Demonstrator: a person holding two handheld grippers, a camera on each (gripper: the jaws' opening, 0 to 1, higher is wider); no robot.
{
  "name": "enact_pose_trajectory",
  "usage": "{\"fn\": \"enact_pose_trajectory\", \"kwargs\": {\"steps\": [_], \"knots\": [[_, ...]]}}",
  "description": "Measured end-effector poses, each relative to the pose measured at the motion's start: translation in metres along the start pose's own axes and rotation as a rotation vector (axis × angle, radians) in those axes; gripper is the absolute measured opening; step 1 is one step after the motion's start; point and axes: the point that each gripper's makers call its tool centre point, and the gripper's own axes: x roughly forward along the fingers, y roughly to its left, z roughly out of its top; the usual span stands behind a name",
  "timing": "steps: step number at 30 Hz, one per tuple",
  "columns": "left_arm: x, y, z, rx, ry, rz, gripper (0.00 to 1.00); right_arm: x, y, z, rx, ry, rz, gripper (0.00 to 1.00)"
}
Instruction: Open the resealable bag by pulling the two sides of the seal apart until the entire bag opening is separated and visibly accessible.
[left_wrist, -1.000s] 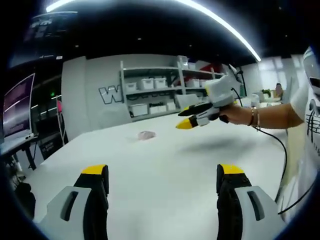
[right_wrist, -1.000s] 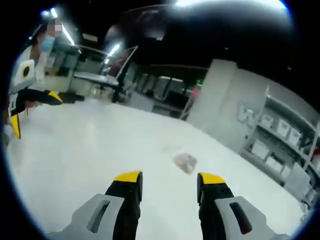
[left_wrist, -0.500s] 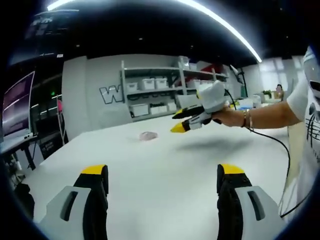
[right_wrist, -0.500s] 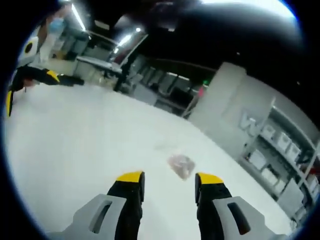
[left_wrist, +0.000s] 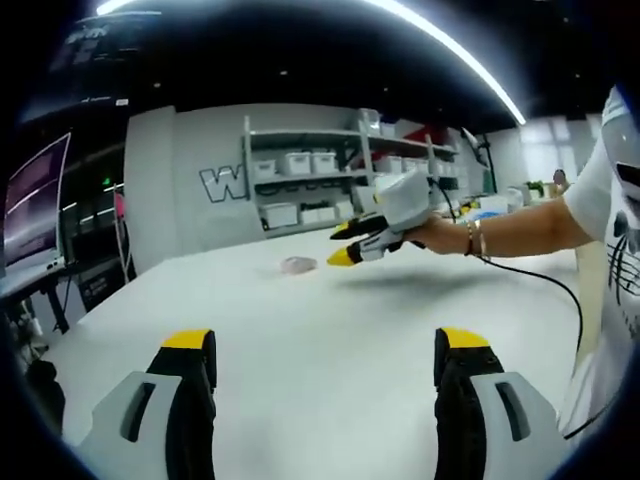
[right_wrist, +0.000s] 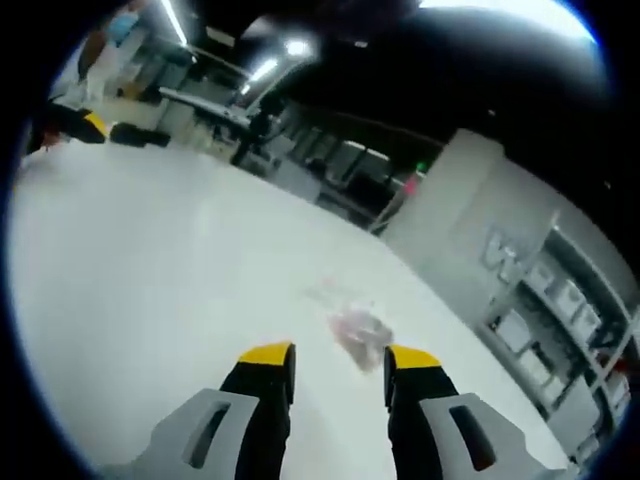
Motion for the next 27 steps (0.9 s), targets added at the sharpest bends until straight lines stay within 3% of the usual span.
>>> {"fn": "enact_pose_trajectory", "kwargs": {"steps": [13, 27], "knots": [[0.002, 0.003, -0.001, 0.003, 0.003, 0.002, 0.89, 0.025, 0.002, 0.01, -0.145, 0.0, 0.01, 0.28], [-0.002, 0.006, -0.004, 0.002, 0.005, 0.019, 0.89, 0.059, 0.009, -0.004, -0.213, 0.064, 0.041, 0.27]]}}
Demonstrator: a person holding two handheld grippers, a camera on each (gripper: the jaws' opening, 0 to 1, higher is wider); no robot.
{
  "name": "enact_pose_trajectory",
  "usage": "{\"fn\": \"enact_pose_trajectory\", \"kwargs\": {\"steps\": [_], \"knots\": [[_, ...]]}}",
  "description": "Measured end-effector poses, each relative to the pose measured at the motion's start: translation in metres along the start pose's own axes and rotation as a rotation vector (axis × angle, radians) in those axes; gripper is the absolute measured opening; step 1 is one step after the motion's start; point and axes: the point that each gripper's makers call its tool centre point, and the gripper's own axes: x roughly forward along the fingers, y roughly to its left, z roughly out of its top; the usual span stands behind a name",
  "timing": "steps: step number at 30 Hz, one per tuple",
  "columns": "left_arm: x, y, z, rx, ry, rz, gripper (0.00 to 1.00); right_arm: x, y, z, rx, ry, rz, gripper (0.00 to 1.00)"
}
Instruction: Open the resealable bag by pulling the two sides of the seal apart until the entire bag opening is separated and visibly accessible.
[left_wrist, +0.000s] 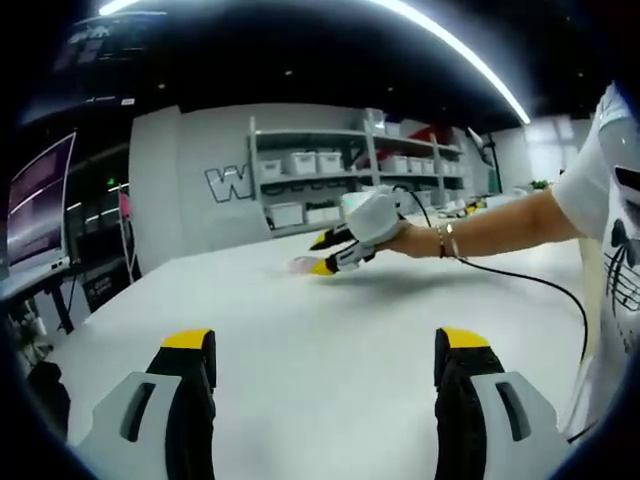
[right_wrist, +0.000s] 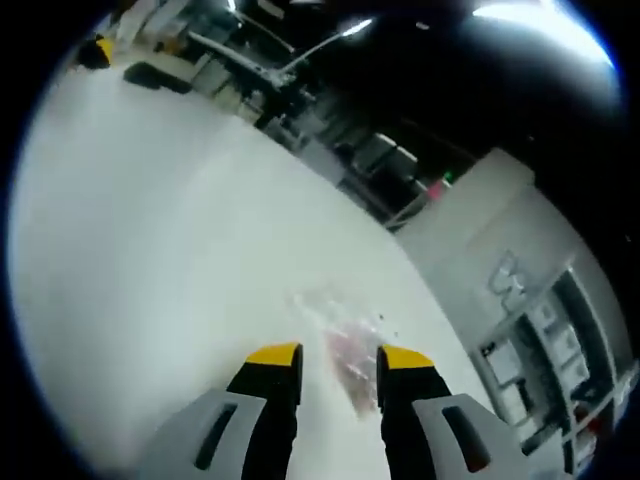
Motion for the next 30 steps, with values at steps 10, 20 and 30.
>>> {"fn": "enact_pose_trajectory", "kwargs": {"steps": [10, 20, 30], "knots": [[-0.002, 0.012, 0.0, -0.002, 0.005, 0.022, 0.89, 0.017, -0.004, -0.002, -0.078, 0.023, 0.011, 0.27], [0.001, 0.019, 0.0, -0.006, 0.005, 0.031, 0.89, 0.03, -0.004, 0.0, -0.124, 0.023, 0.007, 0.25], [-0.001, 0.026, 0.001, -0.001, 0.007, 0.047, 0.89, 0.043, 0.004, 0.0, -0.106, 0.022, 0.028, 0.01]]}}
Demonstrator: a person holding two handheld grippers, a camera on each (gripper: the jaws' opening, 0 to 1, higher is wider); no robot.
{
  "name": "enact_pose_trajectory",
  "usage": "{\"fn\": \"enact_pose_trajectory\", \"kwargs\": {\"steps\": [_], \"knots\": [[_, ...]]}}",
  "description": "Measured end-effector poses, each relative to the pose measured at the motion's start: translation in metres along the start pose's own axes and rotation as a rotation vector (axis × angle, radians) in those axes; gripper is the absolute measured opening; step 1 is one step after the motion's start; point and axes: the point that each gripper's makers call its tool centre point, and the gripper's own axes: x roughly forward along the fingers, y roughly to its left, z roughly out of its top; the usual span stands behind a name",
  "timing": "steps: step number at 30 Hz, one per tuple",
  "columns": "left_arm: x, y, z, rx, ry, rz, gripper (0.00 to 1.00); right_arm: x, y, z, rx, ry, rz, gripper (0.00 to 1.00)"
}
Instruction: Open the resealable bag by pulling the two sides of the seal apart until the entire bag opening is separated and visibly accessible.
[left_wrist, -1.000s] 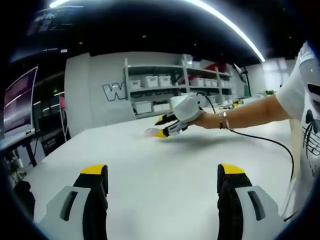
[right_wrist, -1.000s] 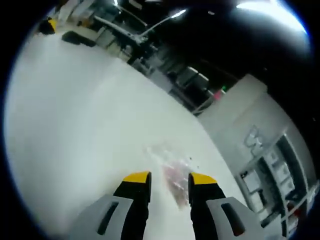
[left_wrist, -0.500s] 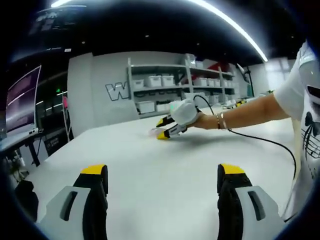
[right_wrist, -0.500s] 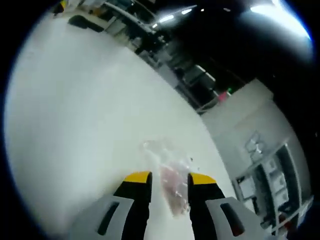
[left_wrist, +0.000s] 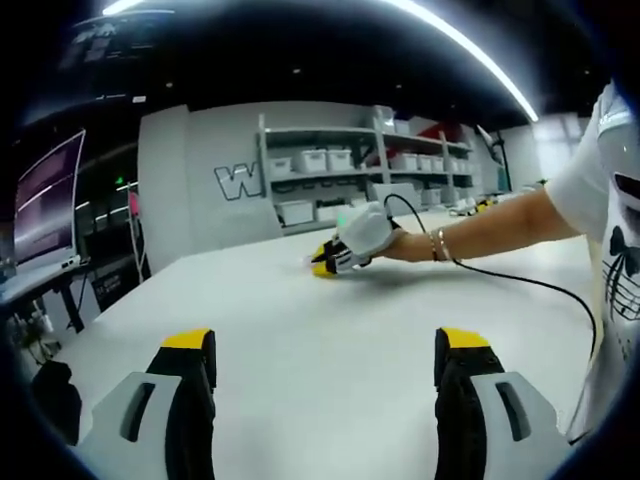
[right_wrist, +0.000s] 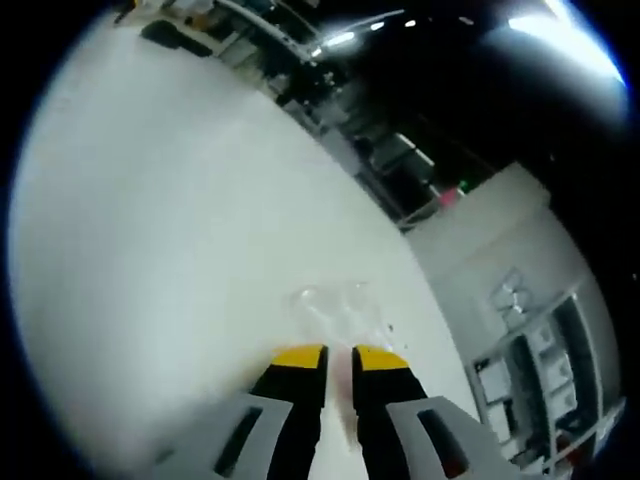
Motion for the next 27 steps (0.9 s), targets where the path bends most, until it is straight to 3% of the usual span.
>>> {"fn": "enact_pose_trajectory", "kwargs": {"steps": [6, 14, 27], "knots": [[-0.001, 0.002, -0.001, 0.003, 0.006, 0.006, 0.89, 0.0, -0.003, -0.002, 0.152, -0.023, 0.004, 0.0], [-0.003, 0.0, 0.0, 0.005, 0.003, 0.006, 0.89, -0.016, -0.028, -0.004, 0.33, -0.074, -0.052, 0.0], [-0.011, -0.007, 0.007, 0.016, -0.012, 0.007, 0.89, -0.049, -0.069, -0.015, 0.49, -0.126, -0.164, 0.0]]}}
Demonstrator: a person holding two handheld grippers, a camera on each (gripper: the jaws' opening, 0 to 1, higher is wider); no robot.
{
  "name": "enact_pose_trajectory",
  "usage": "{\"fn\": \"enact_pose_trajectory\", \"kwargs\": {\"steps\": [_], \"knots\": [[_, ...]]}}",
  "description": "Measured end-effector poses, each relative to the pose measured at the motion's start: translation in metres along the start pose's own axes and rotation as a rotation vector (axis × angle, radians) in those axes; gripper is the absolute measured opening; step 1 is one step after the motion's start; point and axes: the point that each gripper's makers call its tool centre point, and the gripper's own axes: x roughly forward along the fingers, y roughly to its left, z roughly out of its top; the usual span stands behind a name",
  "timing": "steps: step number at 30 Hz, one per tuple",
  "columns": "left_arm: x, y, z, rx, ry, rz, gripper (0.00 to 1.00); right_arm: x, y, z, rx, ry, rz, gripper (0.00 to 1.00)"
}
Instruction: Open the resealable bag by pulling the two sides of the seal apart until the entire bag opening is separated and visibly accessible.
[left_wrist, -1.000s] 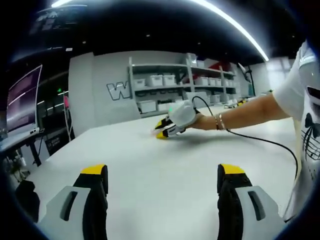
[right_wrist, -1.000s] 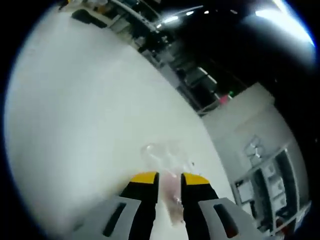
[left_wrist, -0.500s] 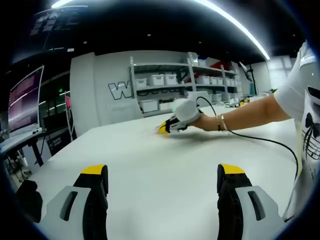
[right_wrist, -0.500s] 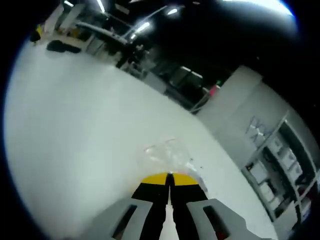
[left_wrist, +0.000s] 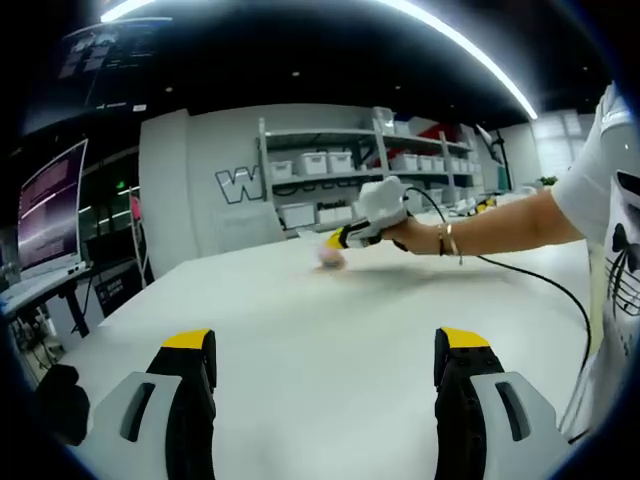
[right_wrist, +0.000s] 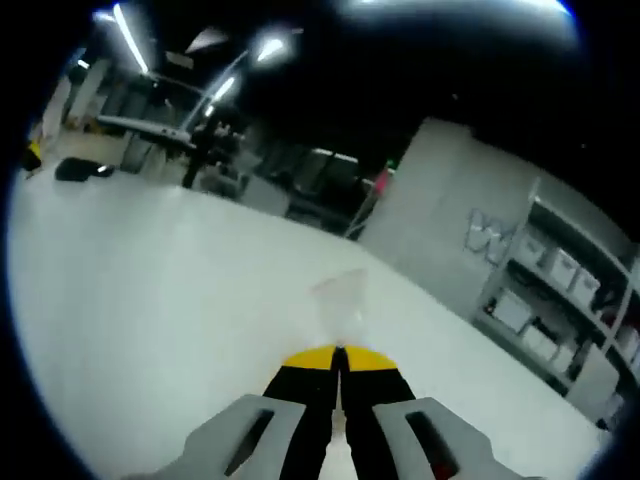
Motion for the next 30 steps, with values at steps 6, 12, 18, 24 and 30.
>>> {"fn": "enact_pose_trajectory", "kwargs": {"steps": [6, 12, 18, 24, 30], "knots": [[-0.005, -0.006, 0.007, 0.012, -0.014, -0.006, 0.89, -0.015, -0.011, 0.01, 0.025, -0.022, -0.027, 0.0], [-0.009, -0.011, 0.014, 0.025, -0.023, -0.012, 0.89, -0.025, -0.015, 0.021, 0.026, -0.038, -0.036, 0.0], [-0.016, -0.014, 0.022, 0.036, -0.04, -0.012, 0.89, -0.038, -0.014, 0.031, 0.026, -0.049, -0.044, 0.0], [-0.021, -0.017, 0.025, 0.042, -0.048, -0.016, 0.89, -0.048, -0.012, 0.039, 0.015, -0.059, -0.049, 0.0], [-0.027, -0.017, 0.026, 0.041, -0.056, -0.01, 0.89, -0.056, -0.009, 0.043, 0.005, -0.062, -0.054, 0.0]]}}
